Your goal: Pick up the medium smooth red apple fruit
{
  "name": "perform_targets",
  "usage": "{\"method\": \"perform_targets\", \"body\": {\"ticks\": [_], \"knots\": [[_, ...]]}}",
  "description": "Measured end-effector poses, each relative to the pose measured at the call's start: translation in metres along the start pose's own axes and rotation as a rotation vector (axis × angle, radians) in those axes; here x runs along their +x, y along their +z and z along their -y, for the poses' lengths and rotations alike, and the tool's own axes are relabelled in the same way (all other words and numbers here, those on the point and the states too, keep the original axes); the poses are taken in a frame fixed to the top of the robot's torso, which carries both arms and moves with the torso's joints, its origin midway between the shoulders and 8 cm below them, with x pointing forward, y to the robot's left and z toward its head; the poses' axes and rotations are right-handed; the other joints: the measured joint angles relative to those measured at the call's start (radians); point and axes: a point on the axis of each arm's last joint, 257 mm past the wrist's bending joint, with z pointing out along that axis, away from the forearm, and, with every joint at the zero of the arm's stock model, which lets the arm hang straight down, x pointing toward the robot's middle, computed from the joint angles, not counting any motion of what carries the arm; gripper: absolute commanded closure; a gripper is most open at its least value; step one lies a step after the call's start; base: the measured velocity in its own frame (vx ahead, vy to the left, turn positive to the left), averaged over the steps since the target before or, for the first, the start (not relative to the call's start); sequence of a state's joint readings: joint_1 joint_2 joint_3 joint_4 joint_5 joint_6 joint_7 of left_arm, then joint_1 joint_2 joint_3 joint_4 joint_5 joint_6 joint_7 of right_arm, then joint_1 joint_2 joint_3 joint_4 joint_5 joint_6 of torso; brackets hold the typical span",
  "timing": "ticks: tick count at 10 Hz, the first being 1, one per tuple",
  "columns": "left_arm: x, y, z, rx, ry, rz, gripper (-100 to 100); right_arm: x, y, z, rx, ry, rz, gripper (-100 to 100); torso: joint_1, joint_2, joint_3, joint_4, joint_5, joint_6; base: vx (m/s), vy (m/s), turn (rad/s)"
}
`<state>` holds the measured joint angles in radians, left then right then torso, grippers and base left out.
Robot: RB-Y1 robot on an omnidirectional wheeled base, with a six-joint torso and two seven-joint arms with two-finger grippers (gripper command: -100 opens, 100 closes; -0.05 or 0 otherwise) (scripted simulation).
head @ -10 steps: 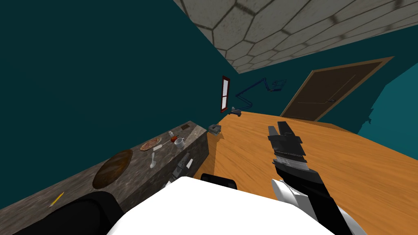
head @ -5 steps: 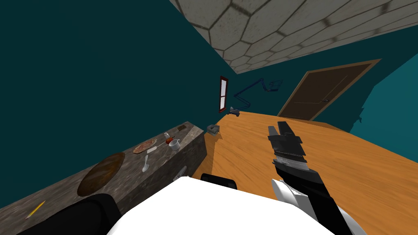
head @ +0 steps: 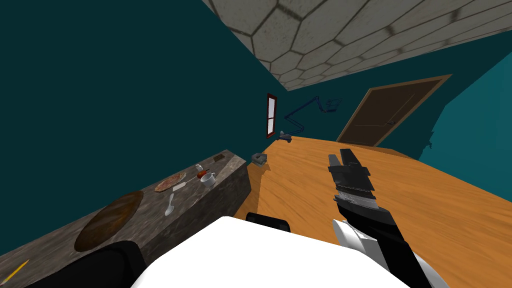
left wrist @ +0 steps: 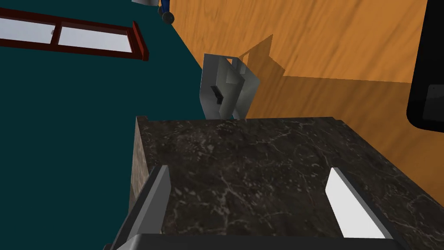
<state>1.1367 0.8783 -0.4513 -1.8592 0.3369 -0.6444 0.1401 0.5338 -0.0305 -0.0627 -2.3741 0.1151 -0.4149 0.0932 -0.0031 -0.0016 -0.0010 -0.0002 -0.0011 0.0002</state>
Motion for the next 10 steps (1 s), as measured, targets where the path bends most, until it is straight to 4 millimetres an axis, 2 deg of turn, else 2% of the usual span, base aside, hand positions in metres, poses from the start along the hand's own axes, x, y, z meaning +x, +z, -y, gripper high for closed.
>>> {"method": "perform_targets", "body": {"ticks": [3,6,8,10], "knots": [[0.001,-0.040,-0.045,-0.153,-0.032,-0.002,-100,0.000,0.000,0.000,0.000,0.000,0.000,0,0.000,0.000,0.000,0.000,0.000,0.000,0.031,-0.042,-0.050],[-0.013,-0.079,-0.071,-0.280,-0.036,-0.005,-100,0.000,0.000,0.000,0.000,0.000,0.000,0,0.002,0.000,0.000,0.000,0.001,0.000,0.030,-0.022,-0.078],[-0.018,-0.116,-0.086,-0.371,-0.031,-0.009,-100,0.000,0.000,0.000,0.000,0.000,0.000,0,0.003,0.000,0.000,0.000,0.001,0.000,0.025,-0.006,-0.082],[-0.030,-0.140,-0.104,-0.457,-0.015,-0.011,-100,0.000,0.000,0.000,0.000,0.000,0.000,0,0.004,0.000,0.000,0.000,0.001,0.000,0.026,0.005,-0.088]]}}
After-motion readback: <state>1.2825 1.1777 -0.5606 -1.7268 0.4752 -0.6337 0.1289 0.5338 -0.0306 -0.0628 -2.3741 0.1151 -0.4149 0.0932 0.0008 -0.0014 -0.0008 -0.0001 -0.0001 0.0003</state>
